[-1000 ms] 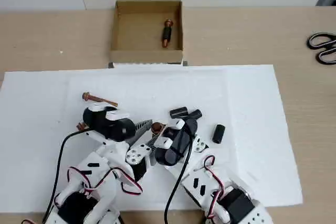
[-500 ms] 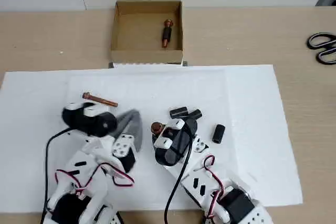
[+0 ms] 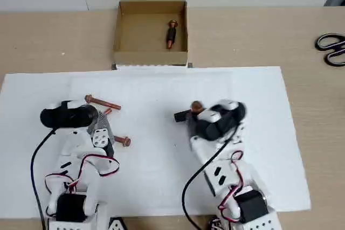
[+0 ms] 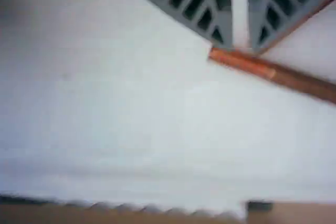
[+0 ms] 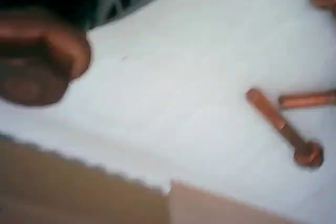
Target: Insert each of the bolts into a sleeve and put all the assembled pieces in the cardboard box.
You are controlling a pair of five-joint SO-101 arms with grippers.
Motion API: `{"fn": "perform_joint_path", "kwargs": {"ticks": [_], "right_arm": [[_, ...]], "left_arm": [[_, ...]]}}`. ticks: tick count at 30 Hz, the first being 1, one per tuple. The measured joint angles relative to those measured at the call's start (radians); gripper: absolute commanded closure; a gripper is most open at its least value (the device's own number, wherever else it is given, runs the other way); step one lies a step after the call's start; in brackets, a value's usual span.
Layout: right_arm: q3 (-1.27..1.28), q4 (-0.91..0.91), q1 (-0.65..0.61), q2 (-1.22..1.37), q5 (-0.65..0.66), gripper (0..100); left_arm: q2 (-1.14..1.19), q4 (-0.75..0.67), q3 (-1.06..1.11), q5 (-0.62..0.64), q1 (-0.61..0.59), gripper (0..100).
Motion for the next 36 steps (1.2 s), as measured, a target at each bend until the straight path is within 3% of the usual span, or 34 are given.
{"fn": "perform_joint_path", "kwargs": {"ticks": [6,12,22,36], "right_arm": [[-0.213,0.012,0.054,0.118,-0.029,99.6],[-0.437,0.012,0.104,0.4,-0.1,99.6],[-0.69,-0.054,0.104,0.908,-0.106,99.6],[-1.373,-0.071,0.038,1.74,-0.072,99.6]], "left_arm": [[0.0,0.0,0.026,-0.026,-0.08,99],[0.0,0.0,0.078,-0.026,-0.094,99],[0.0,0.0,0.095,-0.026,-0.094,99],[0.0,0.0,0.095,-0.026,-0.094,99]]}}
